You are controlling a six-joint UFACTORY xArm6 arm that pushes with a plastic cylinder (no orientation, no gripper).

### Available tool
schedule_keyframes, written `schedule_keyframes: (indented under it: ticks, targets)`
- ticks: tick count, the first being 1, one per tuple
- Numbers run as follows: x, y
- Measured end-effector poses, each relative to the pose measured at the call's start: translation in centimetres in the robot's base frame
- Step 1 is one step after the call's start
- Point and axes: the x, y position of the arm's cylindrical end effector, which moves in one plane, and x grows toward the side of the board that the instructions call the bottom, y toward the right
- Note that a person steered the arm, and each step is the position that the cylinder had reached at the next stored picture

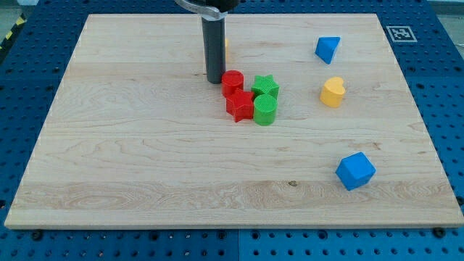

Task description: Slide the blue cube to the bottom center of the board

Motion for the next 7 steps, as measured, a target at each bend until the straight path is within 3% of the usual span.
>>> schedule_keyframes:
  ticks: [6,7]
  targets:
    - [-1.4,-1.9]
    - [-1.4,3.0]
